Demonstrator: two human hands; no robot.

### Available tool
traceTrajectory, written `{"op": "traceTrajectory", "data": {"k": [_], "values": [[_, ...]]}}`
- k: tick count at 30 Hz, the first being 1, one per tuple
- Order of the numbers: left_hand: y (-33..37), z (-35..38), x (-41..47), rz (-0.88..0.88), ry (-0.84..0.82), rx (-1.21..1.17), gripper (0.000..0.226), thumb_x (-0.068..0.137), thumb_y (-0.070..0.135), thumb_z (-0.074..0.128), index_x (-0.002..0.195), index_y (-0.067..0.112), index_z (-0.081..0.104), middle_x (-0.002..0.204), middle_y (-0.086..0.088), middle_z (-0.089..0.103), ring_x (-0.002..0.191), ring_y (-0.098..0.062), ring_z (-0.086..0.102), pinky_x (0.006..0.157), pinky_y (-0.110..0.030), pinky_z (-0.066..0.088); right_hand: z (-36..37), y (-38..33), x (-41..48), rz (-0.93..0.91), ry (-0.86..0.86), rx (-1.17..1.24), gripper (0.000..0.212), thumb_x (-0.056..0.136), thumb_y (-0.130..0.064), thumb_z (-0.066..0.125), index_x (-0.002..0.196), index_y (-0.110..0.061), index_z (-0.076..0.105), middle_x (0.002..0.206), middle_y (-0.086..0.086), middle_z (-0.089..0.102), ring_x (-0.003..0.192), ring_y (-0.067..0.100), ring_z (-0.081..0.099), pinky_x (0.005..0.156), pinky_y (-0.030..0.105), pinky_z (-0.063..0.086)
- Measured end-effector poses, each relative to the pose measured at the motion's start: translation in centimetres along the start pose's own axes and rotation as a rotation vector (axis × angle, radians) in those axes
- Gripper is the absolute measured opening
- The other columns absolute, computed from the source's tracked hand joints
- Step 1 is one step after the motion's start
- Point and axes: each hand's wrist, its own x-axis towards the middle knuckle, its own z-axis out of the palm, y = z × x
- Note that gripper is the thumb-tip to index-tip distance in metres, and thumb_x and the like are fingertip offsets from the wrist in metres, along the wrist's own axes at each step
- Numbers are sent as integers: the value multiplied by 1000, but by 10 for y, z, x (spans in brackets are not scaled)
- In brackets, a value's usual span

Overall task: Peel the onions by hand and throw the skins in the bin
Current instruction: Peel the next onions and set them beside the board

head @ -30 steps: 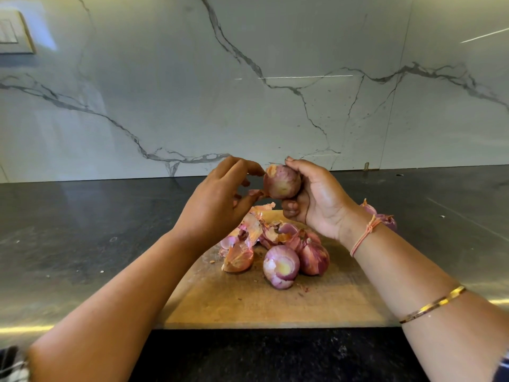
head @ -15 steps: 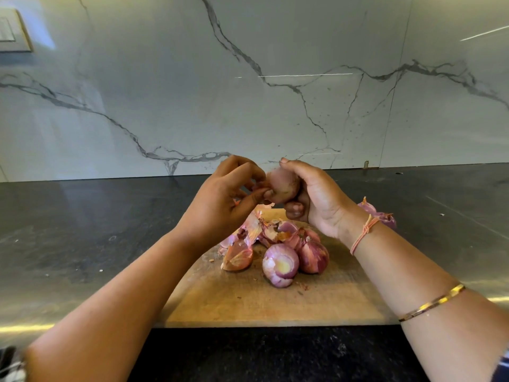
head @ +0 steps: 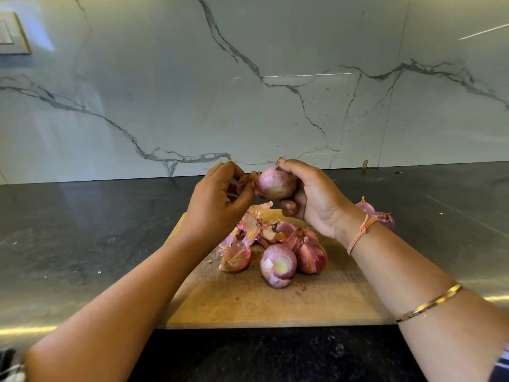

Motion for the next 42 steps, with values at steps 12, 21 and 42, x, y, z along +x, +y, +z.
{"op": "traceTrajectory", "data": {"k": [12,21,42], "values": [[4,-4,1,-173,3,30,13,85,18,64,82,15,53,73,-4,61,72,-27,64,67,-42,53,1,2,1,-23,-68,101,17,94,-18,40,81,-16,50,81,10,48,54,14,38,44,21,29],[11,-3,-2,-249,-82,-375,25,87,9,63,101,29,54,94,7,66,78,-8,68,73,-31,58,-4,6,5,-68,-119,104,30,93,-11,38,99,-14,67,95,6,66,85,20,55,65,28,41],[-6,-5,6,-359,106,-132,13,86,12,66,95,18,58,83,8,63,79,-15,65,68,-28,57,0,4,-2,-71,-167,67,29,80,0,60,104,-15,55,95,3,59,64,9,53,51,19,36]]}}
